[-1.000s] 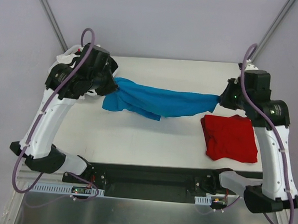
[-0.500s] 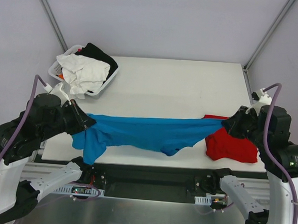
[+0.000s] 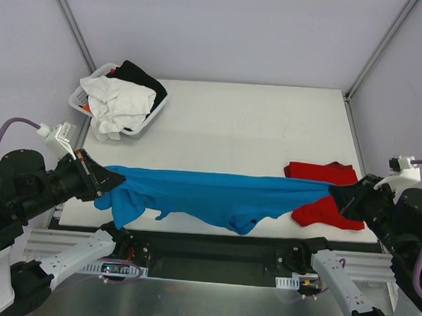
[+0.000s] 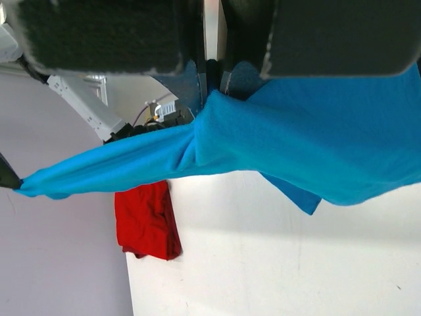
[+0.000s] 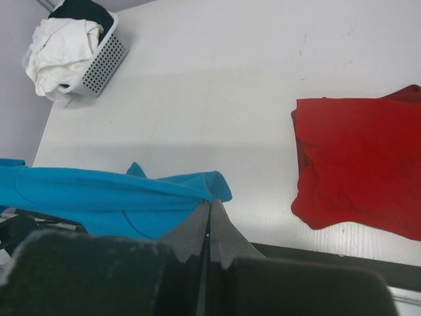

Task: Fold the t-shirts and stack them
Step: Flatten the tshirt out

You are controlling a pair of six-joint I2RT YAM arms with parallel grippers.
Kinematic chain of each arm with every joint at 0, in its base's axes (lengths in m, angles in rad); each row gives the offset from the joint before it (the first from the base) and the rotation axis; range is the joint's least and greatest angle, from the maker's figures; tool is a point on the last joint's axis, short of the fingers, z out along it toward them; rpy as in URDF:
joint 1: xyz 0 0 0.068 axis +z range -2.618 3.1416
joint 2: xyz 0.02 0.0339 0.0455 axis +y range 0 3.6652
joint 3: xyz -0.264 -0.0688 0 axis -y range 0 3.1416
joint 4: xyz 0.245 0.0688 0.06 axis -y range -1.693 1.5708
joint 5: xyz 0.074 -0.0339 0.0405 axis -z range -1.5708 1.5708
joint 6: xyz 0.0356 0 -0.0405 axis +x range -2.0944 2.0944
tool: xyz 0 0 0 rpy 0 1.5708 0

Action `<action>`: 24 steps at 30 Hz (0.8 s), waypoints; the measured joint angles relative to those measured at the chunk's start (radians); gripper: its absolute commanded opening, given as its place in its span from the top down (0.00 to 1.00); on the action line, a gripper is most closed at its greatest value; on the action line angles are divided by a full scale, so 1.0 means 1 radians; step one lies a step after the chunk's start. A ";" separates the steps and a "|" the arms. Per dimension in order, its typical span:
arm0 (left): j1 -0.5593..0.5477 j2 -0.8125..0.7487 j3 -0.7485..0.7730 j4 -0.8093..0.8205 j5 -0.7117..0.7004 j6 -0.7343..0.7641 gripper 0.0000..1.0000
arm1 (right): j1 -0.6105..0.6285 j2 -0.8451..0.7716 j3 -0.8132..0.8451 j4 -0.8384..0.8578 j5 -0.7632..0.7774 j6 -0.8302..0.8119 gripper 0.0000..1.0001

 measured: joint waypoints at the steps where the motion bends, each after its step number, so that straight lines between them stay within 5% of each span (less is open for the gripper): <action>1: 0.000 0.000 0.000 0.000 0.008 0.006 1.00 | 0.000 -0.004 0.003 -0.001 0.005 0.005 0.99; 16: 0.001 -0.049 -0.066 -0.005 0.134 0.050 0.99 | 0.000 -0.052 -0.090 -0.018 0.041 0.019 0.99; 24: 0.003 0.225 -0.233 0.067 -0.016 0.100 0.99 | 0.000 0.202 -0.277 0.041 0.030 -0.017 0.99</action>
